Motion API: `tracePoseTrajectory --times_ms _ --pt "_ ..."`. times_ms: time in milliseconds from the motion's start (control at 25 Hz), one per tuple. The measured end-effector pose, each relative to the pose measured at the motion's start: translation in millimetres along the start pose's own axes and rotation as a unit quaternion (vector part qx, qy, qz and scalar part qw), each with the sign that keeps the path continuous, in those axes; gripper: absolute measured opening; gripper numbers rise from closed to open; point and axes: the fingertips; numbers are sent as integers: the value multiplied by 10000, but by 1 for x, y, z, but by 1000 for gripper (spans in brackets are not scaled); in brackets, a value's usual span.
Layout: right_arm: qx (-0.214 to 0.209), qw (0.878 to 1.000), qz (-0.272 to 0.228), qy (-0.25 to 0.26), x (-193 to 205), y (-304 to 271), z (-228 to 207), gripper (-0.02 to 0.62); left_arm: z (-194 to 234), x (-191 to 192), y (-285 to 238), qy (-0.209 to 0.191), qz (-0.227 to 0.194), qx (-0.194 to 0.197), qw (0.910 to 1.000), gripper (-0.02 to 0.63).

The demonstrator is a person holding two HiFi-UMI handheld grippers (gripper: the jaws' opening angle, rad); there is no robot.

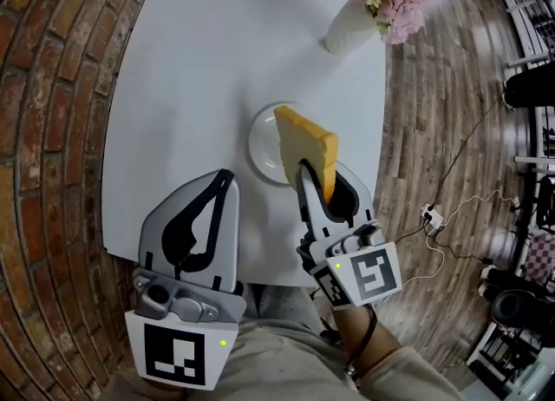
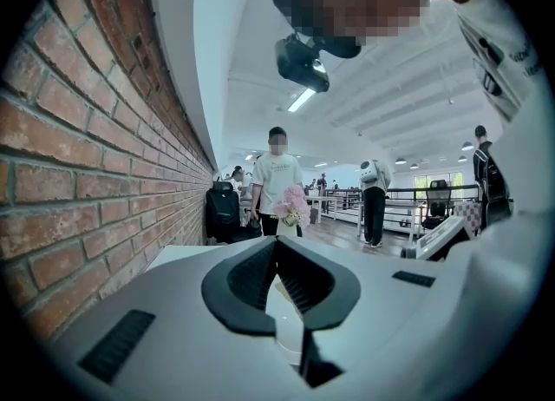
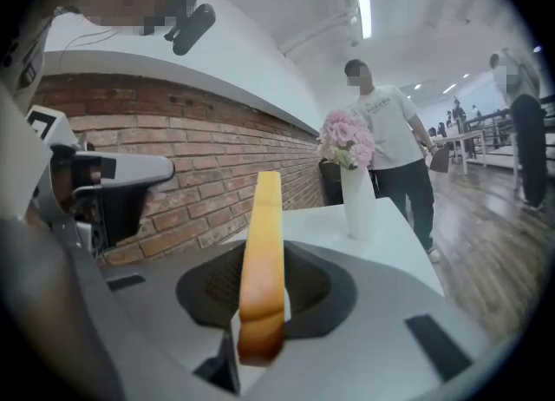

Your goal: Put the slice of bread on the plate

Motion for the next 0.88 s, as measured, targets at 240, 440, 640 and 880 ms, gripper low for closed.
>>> tracePoseTrajectory --times_ms 240,440,640,880 --pt "-39 9996 287 -75 22 -9 1 89 2 0 1 -9 21 -43 10000 9" --pt "-92 9987 415 -273 35 -18 -1 89 4 0 -1 -10 22 -118 9999 9" --pt "-132 9970 502 -569 44 -27 -3 89 8 1 -1 -11 65 -150 9999 9" --pt "-175 9936 639 -911 56 -35 -3 89 10 3 -3 9 95 -135 9999 11"
Point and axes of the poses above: the fingertips, and each gripper's own axes: y backward along the fingers, z to its left, x out of its underside, and after that the axes turned 14 degrees about -z, right-handed
